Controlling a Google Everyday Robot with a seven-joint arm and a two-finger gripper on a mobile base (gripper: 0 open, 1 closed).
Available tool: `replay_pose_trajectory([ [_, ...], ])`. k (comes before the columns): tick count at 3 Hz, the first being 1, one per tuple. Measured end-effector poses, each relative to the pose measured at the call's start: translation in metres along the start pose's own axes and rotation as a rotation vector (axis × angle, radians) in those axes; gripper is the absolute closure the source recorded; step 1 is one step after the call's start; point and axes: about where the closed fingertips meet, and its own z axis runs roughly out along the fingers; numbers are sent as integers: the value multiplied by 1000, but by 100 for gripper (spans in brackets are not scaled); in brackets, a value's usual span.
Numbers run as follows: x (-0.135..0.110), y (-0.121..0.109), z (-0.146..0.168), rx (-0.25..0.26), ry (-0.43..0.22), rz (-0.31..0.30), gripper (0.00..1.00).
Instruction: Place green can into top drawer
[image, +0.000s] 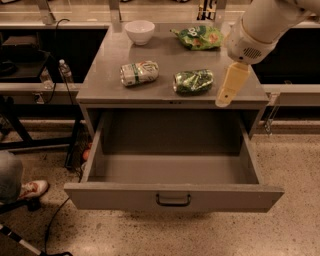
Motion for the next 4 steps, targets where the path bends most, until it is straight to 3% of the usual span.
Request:
replay_pose_trajectory([
  [2,-12,-26,61,-45,62,-44,0],
  [4,-28,-26,89,-102,78,-106,0],
])
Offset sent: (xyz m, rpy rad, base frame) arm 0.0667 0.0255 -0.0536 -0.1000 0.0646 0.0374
